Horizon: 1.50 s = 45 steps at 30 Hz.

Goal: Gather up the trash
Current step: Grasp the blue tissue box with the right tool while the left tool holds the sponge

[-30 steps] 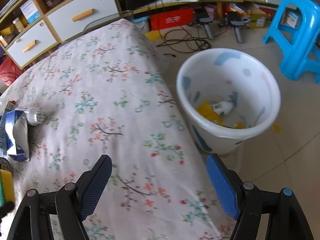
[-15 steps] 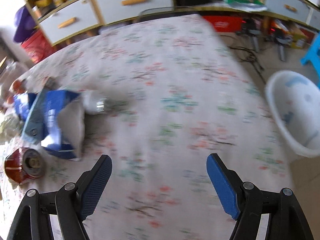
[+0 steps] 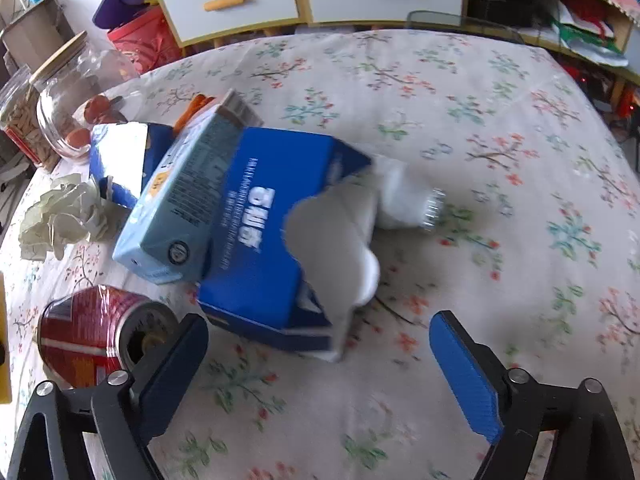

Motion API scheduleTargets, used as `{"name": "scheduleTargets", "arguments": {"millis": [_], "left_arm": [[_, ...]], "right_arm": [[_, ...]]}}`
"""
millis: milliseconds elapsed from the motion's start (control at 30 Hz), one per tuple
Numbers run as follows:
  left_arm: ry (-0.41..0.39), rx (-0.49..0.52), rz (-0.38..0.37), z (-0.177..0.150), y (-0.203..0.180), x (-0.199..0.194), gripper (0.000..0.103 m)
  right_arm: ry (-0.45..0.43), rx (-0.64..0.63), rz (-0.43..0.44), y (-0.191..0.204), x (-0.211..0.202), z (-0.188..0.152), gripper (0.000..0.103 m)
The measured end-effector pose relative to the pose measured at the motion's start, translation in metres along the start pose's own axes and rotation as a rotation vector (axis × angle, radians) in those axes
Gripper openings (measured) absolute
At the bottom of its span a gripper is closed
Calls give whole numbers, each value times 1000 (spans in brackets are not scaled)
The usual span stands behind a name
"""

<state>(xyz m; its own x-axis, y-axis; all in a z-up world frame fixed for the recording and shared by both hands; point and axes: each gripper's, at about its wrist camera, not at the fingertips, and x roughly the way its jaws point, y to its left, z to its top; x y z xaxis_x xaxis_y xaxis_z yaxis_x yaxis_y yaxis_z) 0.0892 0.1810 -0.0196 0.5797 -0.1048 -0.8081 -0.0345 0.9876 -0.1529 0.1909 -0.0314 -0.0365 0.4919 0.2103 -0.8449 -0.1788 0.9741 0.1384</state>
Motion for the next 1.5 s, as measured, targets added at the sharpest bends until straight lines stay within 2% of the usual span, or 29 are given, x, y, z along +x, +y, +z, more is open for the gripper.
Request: {"name": "scheduleTargets", "arguments": {"millis": [267, 433, 467, 533, 600, 633, 667, 800, 967, 1033, 1133, 1233, 1500], "left_arm": [[11, -3, 0, -2, 6, 3, 78], [16, -1, -4, -1, 3, 5, 78], [16, -2, -5, 0, 3, 6, 78], [14, -3, -5, 1, 2, 6, 78], [10, -5, -4, 2, 0, 5, 78], [7, -6, -6, 3, -1, 4, 78], [5, -6, -8, 4, -3, 4, 78], [-6, -6, -11, 7, -11, 1, 78], [-21, -9, -33, 12, -26, -5, 78], [-29, -2, -40, 14, -32, -7, 78], [-35, 11, -51, 17, -44, -8, 78], [-35, 20, -63, 18, -54, -7, 78], [-37, 69, -94, 22, -86, -4, 78]], "right_arm": [[26, -8, -25, 12, 31, 6, 95], [16, 11, -21, 10, 32, 8, 94], [15, 11, -20, 9, 31, 8, 92], [11, 9, -23, 9, 28, 8, 81], [9, 12, -17, 8, 24, 8, 79], [7, 15, -13, 8, 23, 7, 64], [8, 15, -6, 7, 21, 7, 58], [10, 12, 11, 3, 10, 4, 51], [-28, -10, 11, -2, -12, 4, 41], [-36, -17, 11, -4, -18, 2, 30], [-40, -19, 15, -9, -25, 0, 21], [-45, -16, 22, -17, -33, -3, 15], [-75, 30, 36, -45, -58, -8, 12]]}}
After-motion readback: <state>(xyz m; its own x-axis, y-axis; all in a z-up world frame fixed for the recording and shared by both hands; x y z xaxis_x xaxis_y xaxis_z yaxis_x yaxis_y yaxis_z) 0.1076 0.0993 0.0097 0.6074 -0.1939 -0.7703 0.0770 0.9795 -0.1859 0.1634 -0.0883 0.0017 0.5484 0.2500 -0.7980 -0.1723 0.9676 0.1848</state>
